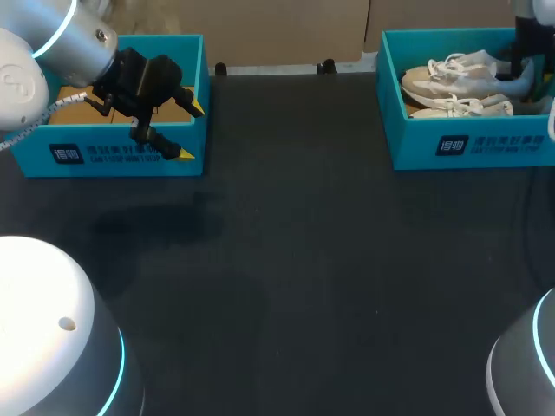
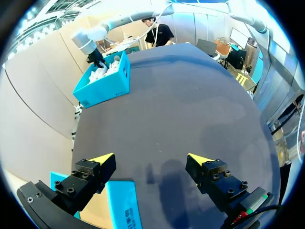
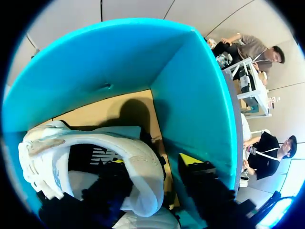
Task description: Take the shoe out of the shoebox, open the shoe tongue, remove and reinsert the insole, then place the shoe into the shoebox
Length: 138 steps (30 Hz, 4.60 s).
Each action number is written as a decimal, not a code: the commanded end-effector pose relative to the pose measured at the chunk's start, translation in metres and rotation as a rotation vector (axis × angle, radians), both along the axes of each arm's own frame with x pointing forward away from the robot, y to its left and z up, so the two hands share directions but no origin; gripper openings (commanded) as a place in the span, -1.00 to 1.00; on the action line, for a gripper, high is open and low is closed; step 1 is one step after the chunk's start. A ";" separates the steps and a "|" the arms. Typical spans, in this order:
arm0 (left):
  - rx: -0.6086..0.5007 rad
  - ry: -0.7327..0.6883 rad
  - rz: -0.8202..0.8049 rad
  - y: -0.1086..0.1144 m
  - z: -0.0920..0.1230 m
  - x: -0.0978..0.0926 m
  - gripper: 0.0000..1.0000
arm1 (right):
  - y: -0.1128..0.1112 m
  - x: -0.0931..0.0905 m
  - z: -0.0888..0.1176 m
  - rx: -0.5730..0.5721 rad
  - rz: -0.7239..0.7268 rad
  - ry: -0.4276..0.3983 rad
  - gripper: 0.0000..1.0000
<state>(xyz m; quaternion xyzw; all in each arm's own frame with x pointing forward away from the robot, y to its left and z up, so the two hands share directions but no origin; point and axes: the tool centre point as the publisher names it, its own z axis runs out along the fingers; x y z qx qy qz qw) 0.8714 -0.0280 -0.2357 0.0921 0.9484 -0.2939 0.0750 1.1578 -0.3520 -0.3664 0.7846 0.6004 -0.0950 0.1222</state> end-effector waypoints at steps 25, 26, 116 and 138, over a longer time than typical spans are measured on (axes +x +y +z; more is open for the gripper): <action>0.002 0.000 0.000 0.000 0.000 0.000 1.00 | 0.031 -0.007 0.069 0.007 0.070 -0.050 0.87; 0.002 0.000 0.000 0.000 0.000 0.000 1.00 | 0.034 -0.009 0.073 0.016 0.072 -0.056 0.87; 0.156 0.605 1.816 0.007 0.015 0.048 1.00 | 0.110 -0.239 0.175 0.126 0.377 -0.003 1.00; 0.230 0.585 1.751 0.023 0.015 0.038 1.00 | 0.112 -0.266 0.164 0.200 0.333 -0.003 1.00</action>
